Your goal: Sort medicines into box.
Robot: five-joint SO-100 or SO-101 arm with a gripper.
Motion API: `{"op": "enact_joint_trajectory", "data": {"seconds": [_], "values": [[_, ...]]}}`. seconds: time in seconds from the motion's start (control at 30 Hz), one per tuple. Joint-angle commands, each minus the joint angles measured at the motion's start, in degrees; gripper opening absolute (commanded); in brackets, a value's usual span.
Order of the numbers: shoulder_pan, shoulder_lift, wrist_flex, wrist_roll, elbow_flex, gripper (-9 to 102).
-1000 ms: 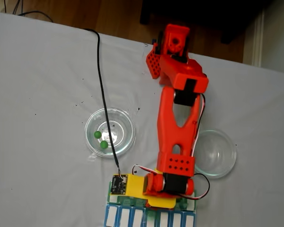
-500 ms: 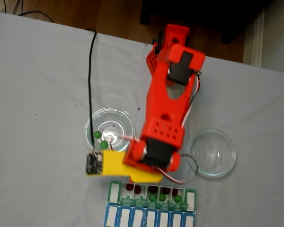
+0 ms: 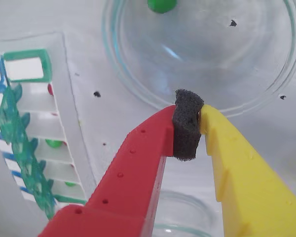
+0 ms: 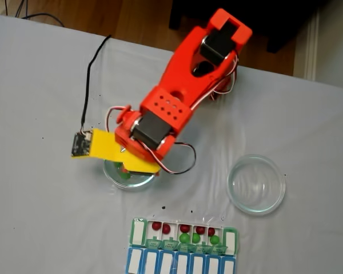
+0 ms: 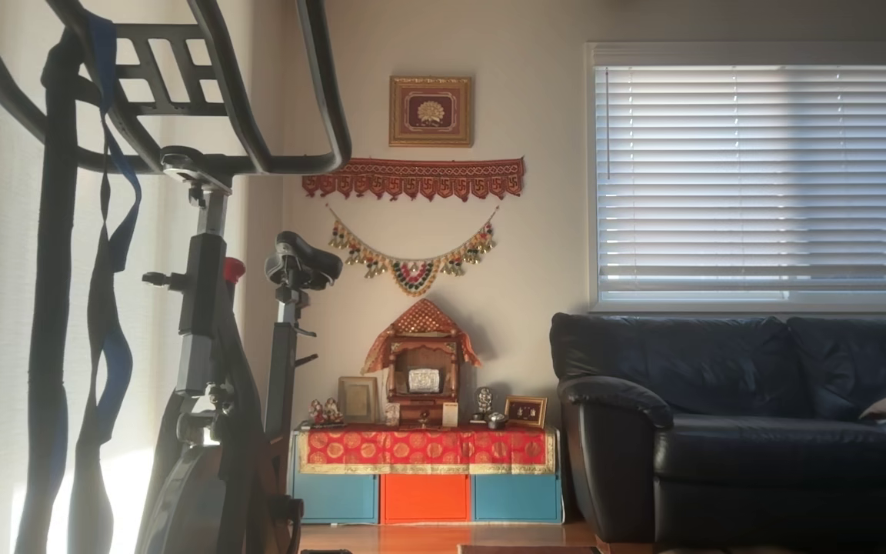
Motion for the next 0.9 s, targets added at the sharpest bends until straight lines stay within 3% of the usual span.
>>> {"op": "enact_joint_trajectory", "data": {"seconds": [0.0, 0.17, 0.4, 0.67, 0.87], "values": [[2.4, 3.9, -2.7, 2.4, 2.5, 1], [1.9, 10.4, -11.3, 5.8, 12.6, 1], [1.1, 7.9, -16.5, 15.5, 13.1, 1], [-0.3, 8.3, -29.4, 21.6, 21.5, 1], [-1.1, 8.4, -32.5, 22.1, 24.8, 12]]}}
